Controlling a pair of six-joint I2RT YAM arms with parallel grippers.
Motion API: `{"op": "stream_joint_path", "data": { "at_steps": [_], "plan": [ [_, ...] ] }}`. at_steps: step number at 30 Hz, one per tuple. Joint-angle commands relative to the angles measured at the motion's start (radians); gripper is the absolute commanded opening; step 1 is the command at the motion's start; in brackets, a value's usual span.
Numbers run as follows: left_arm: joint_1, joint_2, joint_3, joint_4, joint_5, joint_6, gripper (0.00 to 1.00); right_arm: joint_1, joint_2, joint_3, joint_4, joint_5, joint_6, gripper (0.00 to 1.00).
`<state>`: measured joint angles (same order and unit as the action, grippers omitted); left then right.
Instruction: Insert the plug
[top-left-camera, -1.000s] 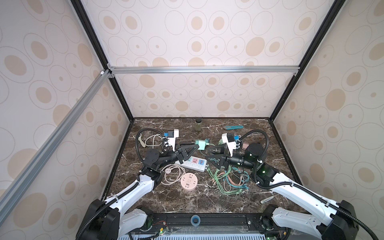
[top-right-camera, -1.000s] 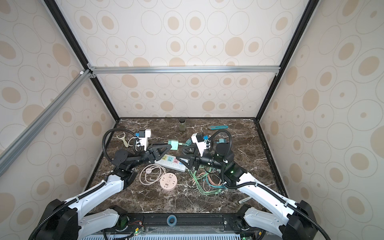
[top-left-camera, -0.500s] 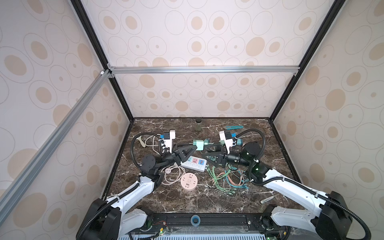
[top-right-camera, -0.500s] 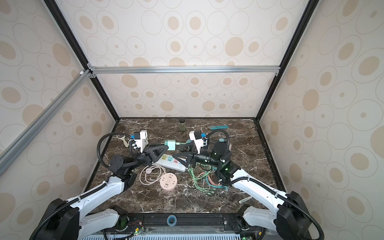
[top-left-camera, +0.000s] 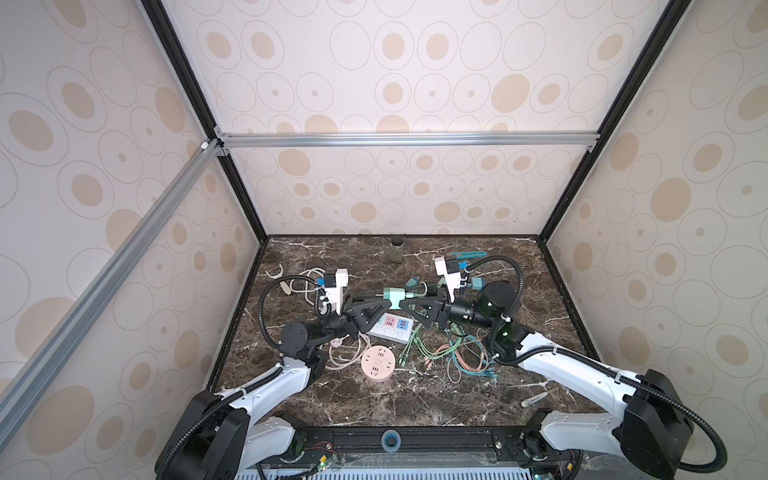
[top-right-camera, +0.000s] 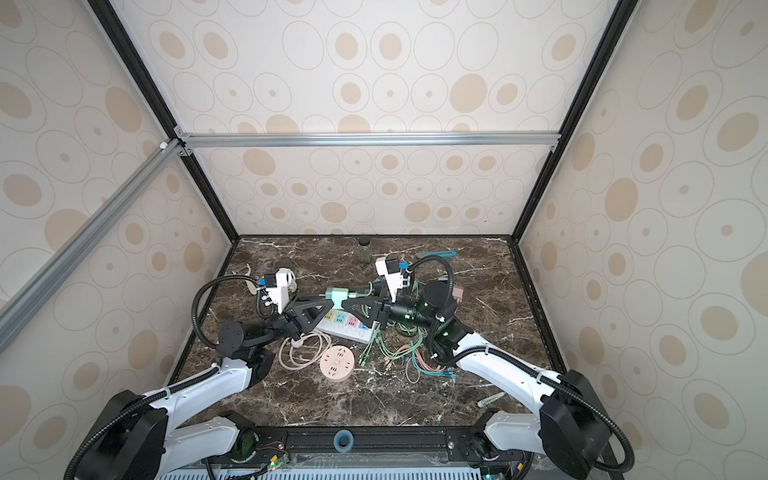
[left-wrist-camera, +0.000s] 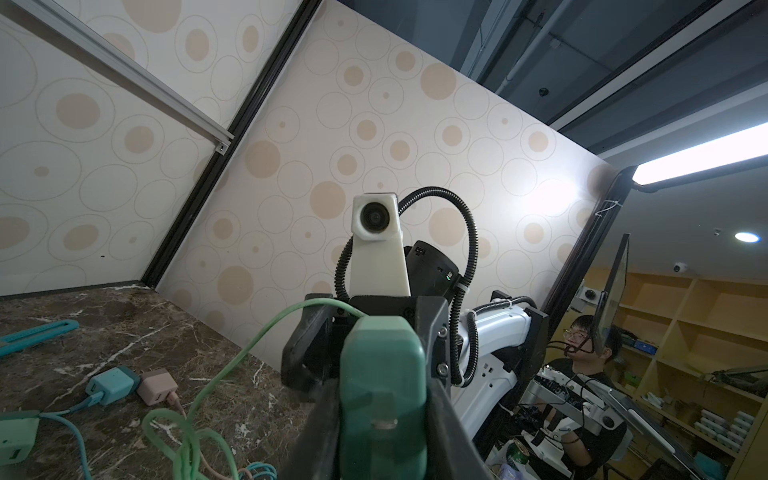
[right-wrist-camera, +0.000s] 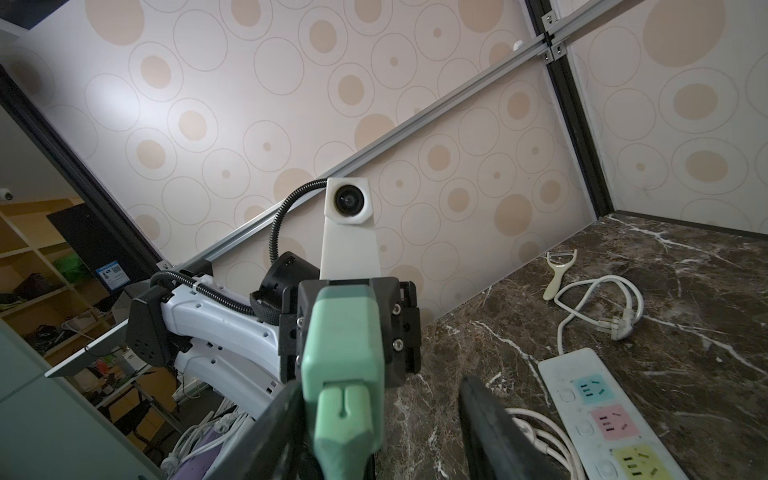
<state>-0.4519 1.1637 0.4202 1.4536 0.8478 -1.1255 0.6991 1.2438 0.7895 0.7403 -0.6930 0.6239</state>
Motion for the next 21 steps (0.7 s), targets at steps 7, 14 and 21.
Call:
{"op": "stream_joint_path", "data": {
  "at_steps": [7,14,21],
  "plan": [
    [-0.007,-0.001,-0.017,0.124,0.01,-0.004,0.0,-0.004,0.035,0.063,0.097,-0.046,0.047,0.55],
    [-0.008,-0.001,-0.032,0.154,-0.014,0.009,0.0,0.0,0.063,0.076,0.122,-0.087,0.074,0.52],
    [-0.008,0.008,-0.034,0.192,-0.02,0.0,0.0,0.011,0.08,0.09,0.101,-0.125,0.071,0.47]
  ]
}}
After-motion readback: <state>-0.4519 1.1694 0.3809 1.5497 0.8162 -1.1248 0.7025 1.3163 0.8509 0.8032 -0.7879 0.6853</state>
